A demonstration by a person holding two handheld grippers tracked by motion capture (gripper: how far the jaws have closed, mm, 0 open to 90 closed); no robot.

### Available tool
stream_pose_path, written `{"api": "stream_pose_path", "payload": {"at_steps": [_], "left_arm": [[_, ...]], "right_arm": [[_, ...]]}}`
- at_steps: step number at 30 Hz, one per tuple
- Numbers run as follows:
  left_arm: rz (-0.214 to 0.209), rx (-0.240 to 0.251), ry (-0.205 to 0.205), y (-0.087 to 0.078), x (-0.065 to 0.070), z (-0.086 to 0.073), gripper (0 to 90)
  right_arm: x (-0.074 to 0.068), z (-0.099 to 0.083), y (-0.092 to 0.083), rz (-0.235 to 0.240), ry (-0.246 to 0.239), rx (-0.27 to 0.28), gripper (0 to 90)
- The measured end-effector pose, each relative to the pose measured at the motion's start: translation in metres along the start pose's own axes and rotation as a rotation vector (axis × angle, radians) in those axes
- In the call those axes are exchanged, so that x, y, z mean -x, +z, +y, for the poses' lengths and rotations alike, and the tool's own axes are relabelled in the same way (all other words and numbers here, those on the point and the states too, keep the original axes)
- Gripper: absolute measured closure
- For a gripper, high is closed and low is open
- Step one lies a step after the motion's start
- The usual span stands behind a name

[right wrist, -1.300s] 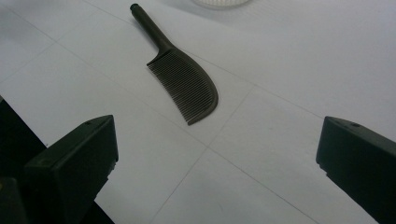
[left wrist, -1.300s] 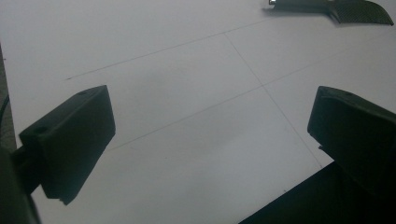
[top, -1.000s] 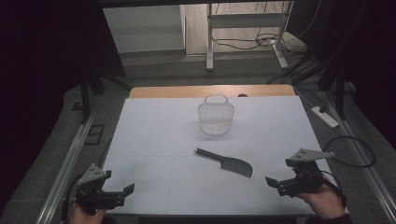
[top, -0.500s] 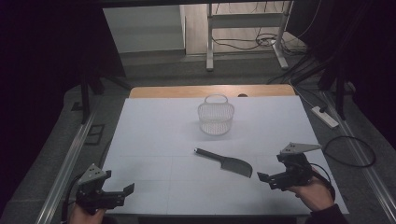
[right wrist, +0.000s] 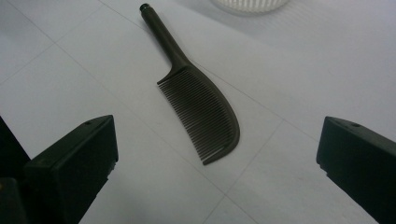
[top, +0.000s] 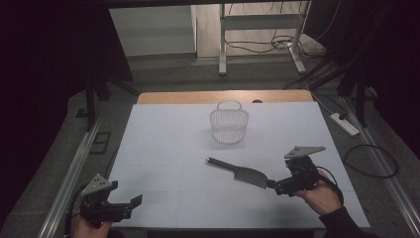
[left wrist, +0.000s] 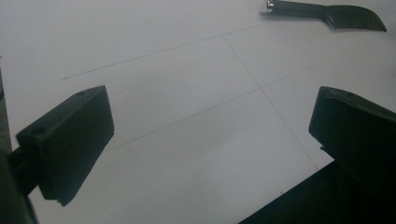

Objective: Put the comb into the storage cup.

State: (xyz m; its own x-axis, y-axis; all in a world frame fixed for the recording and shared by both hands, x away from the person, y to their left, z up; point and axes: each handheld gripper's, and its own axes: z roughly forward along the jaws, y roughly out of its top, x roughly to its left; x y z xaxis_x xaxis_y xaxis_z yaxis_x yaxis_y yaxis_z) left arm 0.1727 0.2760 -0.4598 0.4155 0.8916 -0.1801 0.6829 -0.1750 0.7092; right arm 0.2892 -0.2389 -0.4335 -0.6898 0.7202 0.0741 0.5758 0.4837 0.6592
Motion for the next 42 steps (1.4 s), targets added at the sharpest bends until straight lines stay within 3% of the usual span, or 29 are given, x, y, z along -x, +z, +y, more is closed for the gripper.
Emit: {"api": "stream_pose_path", "payload": {"at_steps": [13, 22, 42], "left_arm": [[-0.003, 0.002, -0.002, 0.0, -0.001, 0.0, 0.7], [-0.006, 0.002, -0.002, 0.0, -0.001, 0.0, 0.6], [-0.008, 0.004, -0.002, 0.0, -0.001, 0.0, 0.5]], "right_arm": [[-0.006, 0.018, 0.022, 0.031, -0.03, -0.037, 0.0], [-0.012, 0.027, 0.035, 0.029, -0.078, -0.055, 0.0], [-0.017, 0.049, 0.061, 0.05, -0.101, -0.075, 0.0]]}}
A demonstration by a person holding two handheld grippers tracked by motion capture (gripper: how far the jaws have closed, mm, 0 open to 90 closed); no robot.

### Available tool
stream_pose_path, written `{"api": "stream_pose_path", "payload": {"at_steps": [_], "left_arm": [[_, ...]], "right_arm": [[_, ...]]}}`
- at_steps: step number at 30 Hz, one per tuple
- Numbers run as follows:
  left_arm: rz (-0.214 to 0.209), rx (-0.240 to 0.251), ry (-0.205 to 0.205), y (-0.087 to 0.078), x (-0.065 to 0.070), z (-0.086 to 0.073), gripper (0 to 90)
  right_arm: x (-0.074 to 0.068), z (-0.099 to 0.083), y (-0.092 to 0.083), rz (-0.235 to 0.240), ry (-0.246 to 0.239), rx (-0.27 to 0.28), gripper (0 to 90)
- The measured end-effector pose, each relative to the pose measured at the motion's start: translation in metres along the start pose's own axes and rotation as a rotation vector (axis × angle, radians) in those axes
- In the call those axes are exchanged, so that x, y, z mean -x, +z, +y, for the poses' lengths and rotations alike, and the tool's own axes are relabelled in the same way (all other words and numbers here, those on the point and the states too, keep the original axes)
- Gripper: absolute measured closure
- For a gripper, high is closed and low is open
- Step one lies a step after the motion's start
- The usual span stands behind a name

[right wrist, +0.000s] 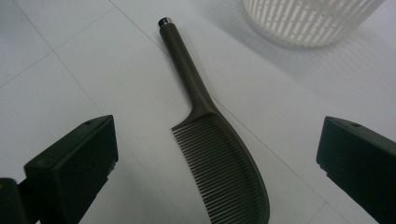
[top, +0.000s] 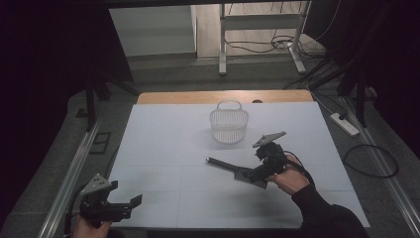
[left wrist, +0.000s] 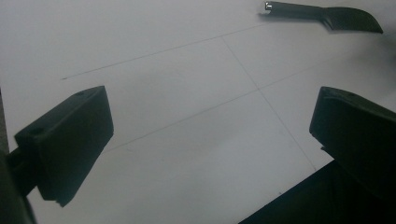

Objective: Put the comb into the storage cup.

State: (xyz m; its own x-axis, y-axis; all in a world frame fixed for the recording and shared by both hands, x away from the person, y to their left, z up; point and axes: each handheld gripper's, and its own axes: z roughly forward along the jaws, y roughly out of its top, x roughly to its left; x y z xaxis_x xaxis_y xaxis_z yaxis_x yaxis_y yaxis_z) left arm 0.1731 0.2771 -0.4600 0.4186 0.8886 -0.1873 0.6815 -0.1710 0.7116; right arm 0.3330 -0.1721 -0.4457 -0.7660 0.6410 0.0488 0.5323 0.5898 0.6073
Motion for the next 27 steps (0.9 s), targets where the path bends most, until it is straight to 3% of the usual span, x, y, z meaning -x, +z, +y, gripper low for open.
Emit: {"api": "stream_pose_path", "payload": {"at_steps": [6, 14, 27], "left_arm": [[-0.001, 0.0, 0.0, 0.0, 0.0, 0.0, 0.4], [-0.002, 0.0, 0.001, 0.0, 0.0, 0.0, 0.4], [-0.001, -0.003, 0.003, 0.001, 0.0, 0.0, 0.4]], "right_arm": [[0.0, 0.007, 0.009, -0.005, -0.017, -0.024, 0.0], [0.0, 0.018, 0.021, -0.016, 0.003, -0.06, 0.0], [-0.003, 0.034, 0.041, 0.004, 0.007, -0.115, 0.0]]}}
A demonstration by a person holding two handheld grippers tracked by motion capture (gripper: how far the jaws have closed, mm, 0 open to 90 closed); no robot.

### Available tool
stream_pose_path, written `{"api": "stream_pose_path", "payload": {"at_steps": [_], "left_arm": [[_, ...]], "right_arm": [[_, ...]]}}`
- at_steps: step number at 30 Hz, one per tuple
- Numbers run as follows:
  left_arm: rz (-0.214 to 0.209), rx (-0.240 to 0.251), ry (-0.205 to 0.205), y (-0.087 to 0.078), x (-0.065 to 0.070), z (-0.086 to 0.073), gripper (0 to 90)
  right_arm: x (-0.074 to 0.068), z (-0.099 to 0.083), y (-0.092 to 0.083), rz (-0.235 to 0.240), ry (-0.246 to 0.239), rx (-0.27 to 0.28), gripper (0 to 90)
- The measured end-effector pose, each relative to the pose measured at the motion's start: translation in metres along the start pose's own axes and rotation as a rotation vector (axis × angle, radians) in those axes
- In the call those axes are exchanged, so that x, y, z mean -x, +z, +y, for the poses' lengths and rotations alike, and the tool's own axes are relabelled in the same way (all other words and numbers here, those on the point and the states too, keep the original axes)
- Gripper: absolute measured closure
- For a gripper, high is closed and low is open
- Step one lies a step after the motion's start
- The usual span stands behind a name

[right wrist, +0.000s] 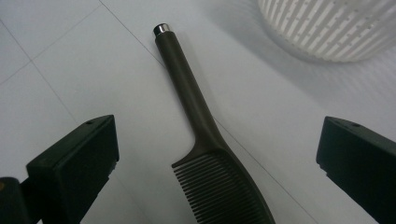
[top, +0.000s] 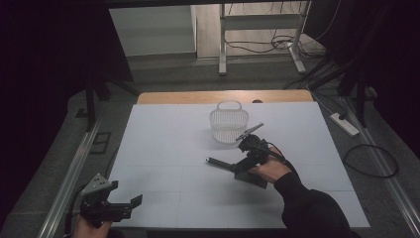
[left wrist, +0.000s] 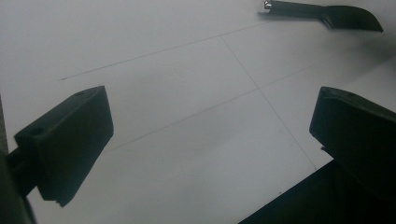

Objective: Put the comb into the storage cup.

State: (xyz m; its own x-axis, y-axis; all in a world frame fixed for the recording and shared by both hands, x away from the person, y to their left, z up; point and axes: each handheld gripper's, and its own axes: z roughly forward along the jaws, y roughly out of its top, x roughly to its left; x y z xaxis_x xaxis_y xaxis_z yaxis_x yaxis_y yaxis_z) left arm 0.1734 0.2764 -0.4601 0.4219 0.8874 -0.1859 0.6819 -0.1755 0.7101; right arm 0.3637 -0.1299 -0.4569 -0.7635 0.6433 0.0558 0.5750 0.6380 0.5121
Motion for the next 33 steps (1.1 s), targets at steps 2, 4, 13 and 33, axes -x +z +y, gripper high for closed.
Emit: {"api": "stream_pose_path", "payload": {"at_steps": [2, 4, 13, 33], "left_arm": [[0.0, 0.0, 0.001, 0.0, 0.0, 0.0, 0.4], [0.0, -0.001, 0.001, 0.0, 0.0, 0.0, 0.4], [-0.003, -0.001, -0.001, 0.0, 0.0, 0.0, 0.4], [-0.002, -0.007, 0.012, 0.001, 0.0, 0.0, 0.5]], "right_arm": [[0.0, 0.003, 0.003, -0.013, -0.005, -0.006, 0.0], [-0.001, 0.009, 0.007, -0.019, -0.003, -0.016, 0.0], [-0.005, 0.023, 0.02, -0.015, -0.022, -0.041, 0.0], [-0.006, 0.04, 0.035, 0.014, -0.066, -0.065, 50.6]]}}
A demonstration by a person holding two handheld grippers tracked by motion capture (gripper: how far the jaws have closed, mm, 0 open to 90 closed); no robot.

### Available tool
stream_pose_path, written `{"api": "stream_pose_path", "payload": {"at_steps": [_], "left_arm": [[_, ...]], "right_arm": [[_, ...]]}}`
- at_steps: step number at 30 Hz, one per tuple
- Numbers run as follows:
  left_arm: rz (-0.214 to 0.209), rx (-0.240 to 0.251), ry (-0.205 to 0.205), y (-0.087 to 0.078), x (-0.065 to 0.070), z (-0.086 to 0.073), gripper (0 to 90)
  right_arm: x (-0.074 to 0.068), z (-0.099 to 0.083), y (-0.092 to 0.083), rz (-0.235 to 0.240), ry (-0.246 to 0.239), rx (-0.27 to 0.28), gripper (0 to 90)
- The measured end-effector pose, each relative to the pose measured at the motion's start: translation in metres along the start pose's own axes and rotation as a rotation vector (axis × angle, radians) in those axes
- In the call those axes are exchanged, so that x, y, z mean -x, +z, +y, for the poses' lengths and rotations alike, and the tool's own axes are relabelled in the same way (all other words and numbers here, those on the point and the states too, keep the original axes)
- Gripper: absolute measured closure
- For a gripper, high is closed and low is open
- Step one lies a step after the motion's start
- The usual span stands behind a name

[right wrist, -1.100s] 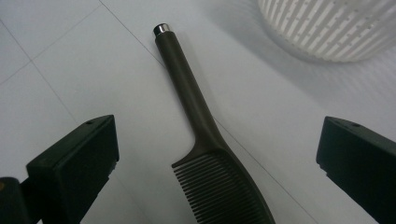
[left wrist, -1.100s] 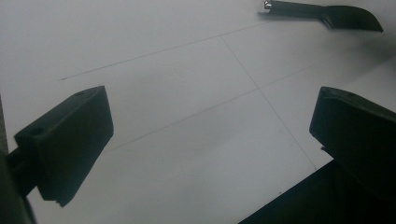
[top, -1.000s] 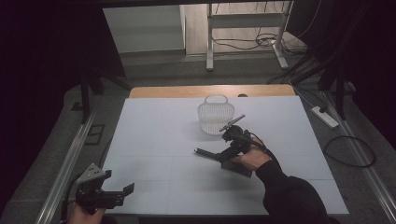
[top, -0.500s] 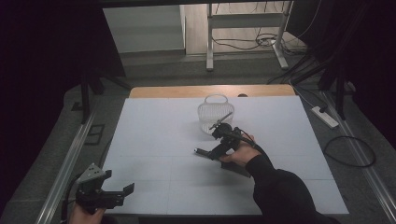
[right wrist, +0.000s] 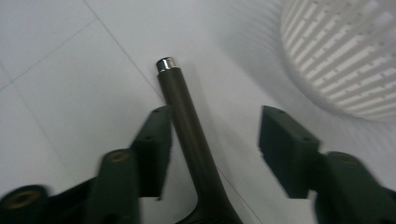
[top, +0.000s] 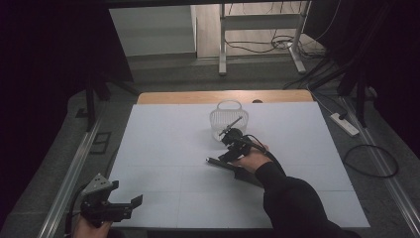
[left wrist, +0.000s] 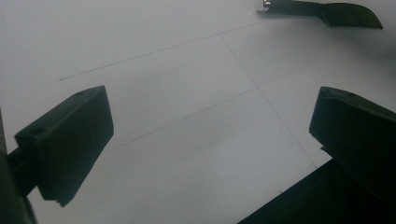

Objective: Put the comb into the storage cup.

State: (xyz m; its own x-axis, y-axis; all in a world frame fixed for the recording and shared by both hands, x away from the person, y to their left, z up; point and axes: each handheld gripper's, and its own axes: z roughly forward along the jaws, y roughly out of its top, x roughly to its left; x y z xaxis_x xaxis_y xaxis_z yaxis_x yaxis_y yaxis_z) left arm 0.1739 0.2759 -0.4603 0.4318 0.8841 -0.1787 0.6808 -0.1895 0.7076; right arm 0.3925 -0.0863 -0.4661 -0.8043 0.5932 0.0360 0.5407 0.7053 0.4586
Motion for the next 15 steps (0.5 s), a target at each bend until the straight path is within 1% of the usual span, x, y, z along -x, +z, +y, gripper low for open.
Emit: {"api": "stream_pose_path", "payload": {"at_steps": [3, 6, 9, 12, 15], "left_arm": [[0.0, 0.0, 0.0, 0.0, 0.0, 0.0, 0.5], [-0.001, 0.0, 0.0, 0.0001, 0.0, 0.0, 0.6], [-0.001, 0.0, 0.001, 0.0001, 0.0, 0.0, 0.6], [-0.001, 0.0, 0.0, 0.0001, -0.0001, 0.0, 0.6], [-0.001, 0.0, 0.001, 0.0001, -0.0001, 0.0, 0.6]], "right_arm": [[0.0027, 0.0013, 0.0006, 0.03, -0.004, -0.007, 65.1], [0.004, 0.0023, 0.003, 0.039, -0.012, -0.015, 76.8], [0.0041, 0.0033, 0.0051, 0.037, -0.026, -0.005, 88.9], [0.004, 0.005, 0.0063, 0.037, -0.032, 0.003, 89.3], [0.0033, 0.0064, 0.0089, 0.02, -0.048, 0.007, 89.3]]}}
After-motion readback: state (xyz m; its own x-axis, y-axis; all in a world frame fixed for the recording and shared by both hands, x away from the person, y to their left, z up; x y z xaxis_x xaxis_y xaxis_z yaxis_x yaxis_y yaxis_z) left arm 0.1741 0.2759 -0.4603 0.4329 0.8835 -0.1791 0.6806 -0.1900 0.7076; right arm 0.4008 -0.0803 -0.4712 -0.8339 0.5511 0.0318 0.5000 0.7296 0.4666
